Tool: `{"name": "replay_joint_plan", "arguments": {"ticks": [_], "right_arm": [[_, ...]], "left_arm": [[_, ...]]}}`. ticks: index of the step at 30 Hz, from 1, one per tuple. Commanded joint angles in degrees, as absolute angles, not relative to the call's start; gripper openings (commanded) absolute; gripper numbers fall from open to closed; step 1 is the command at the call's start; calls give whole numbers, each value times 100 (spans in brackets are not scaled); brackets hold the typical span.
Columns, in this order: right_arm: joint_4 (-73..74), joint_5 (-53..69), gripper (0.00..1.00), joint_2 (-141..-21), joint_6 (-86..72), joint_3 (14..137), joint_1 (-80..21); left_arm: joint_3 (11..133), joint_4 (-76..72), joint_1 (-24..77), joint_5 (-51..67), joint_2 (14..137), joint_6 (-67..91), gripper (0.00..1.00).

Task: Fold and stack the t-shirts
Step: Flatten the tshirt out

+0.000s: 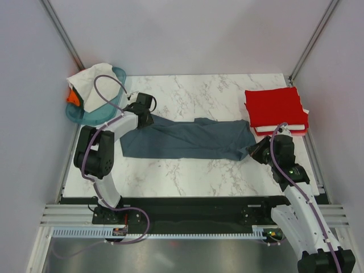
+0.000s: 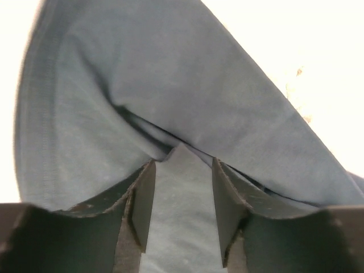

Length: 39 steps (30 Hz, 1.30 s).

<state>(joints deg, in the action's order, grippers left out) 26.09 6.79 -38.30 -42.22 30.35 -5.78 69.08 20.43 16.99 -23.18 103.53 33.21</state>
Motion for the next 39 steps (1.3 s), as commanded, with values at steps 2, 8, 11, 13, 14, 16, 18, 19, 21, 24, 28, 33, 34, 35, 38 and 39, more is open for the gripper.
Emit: {"name": "replay_joint_plan", "arguments": {"ticks": [2, 8, 11, 13, 14, 16, 18, 19, 21, 24, 28, 33, 34, 35, 38, 39], "right_arm": [[2391, 668, 0, -3771, -4219, 3068, -563], [2373, 659, 0, -3832, -4219, 3085, -571], [2356, 677, 0, -3832, -4227, 3085, -563], [2355, 677, 0, -3832, -4236, 3067, -571], [2355, 685, 0, -3832, -4245, 3067, -571], [2355, 677, 0, -3823, -4245, 3059, -563], [2355, 685, 0, -3814, -4236, 3067, -571], [2355, 677, 0, -3814, -4245, 3059, -571], [2347, 677, 0, -3832, -4254, 3067, -571], [2312, 659, 0, -3850, -4254, 3085, -571], [2206, 668, 0, -4042, -4245, 3269, -571], [1925, 913, 0, -4578, -4070, 3691, -571], [1864, 1079, 0, -4692, -4035, 3857, -571], [1689, 1159, 0, -4885, -4025, 3937, -571], [1302, 1414, 0, -5281, -4104, 4209, -563], [1266, 1432, 0, -5395, -4148, 4410, -571]], "left_arm": [[7110, 1943, 1679, -2083, 10555, 3155, 54], [7110, 1942, 1670, -2258, 10731, 3138, 51], [7075, 1942, 1679, -2381, 10784, 3138, 47], [7084, 1960, 1670, -2417, 10819, 3129, 40], [7067, 1969, 1679, -2426, 10811, 3138, 36], [6988, 1969, 1687, -2505, 10706, 3199, 26], [6908, 1960, 1687, -2601, 10600, 3208, 15], [6873, 1969, 1679, -2610, 10513, 3208, 9], [6829, 1977, 1679, -2645, 10424, 3164, 2], [6689, 1986, 1679, -2707, 10170, 3182, 2], [6504, 2091, 1687, -2672, 9757, 3182, 2], [6136, 2232, 1679, -2637, 8845, 3243, 2], [6091, 2259, 1679, -2637, 8720, 3252, 2], [5995, 2294, 1679, -2645, 8606, 3269, 2], [5880, 2294, 1652, -2689, 8201, 3313, 2], [5828, 2303, 1591, -2663, 8087, 3366, 2]]}}
